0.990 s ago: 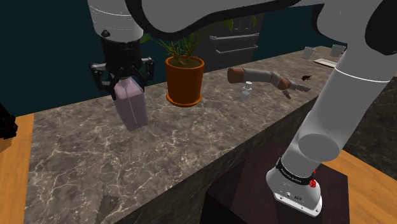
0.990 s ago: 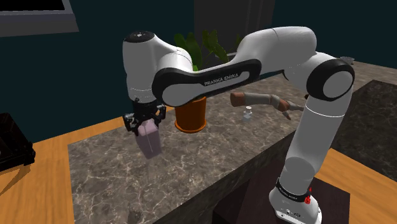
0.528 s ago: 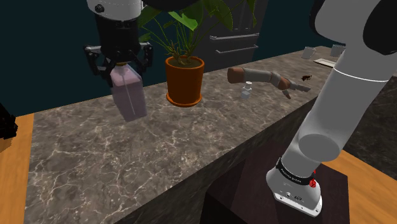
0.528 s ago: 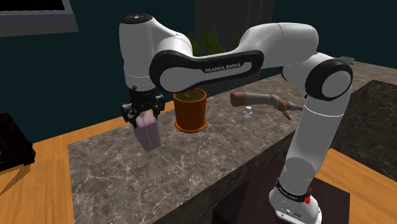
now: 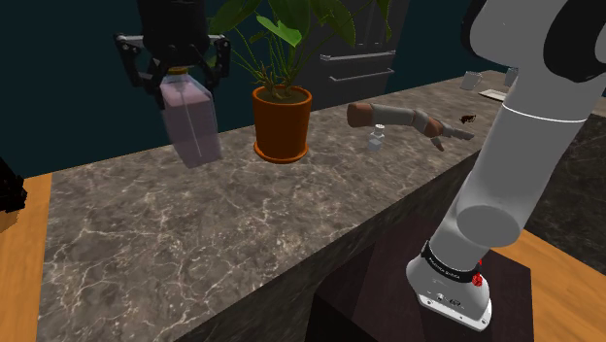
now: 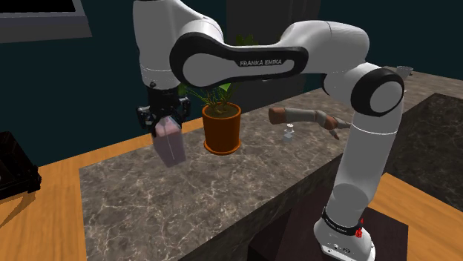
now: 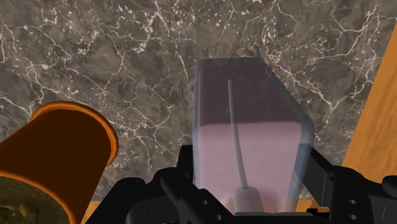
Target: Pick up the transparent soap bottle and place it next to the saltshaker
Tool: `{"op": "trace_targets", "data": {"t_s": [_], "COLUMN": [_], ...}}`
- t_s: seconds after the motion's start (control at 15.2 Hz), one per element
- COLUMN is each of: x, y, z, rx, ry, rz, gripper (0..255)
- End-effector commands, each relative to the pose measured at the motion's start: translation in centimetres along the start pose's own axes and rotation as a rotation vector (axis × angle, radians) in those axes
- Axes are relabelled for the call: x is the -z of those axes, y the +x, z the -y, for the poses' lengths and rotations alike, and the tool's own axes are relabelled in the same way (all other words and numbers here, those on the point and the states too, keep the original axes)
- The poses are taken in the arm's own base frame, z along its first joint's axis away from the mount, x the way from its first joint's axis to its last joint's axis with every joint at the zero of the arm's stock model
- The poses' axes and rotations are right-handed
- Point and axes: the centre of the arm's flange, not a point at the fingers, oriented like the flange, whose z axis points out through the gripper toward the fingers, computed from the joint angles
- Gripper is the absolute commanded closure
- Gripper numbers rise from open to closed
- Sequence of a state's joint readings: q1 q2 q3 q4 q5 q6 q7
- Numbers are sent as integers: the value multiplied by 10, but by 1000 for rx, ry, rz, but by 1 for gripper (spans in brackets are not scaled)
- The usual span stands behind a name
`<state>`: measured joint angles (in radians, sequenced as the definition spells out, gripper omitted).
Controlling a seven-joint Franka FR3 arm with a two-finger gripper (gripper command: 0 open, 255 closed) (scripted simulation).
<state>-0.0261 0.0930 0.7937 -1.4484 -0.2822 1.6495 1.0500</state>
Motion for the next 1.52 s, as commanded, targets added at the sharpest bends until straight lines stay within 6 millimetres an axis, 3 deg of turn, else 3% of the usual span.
{"op": "trace_targets", "data": {"t_s": [0.0,1.32,1.45], "x": [11,111,112], "y": [4,30,30], "z": [0,1,-26], "rx": [0,0,0], "ry": [0,0,0], "rz": [0,0,0], "gripper": [255,255,255]}}
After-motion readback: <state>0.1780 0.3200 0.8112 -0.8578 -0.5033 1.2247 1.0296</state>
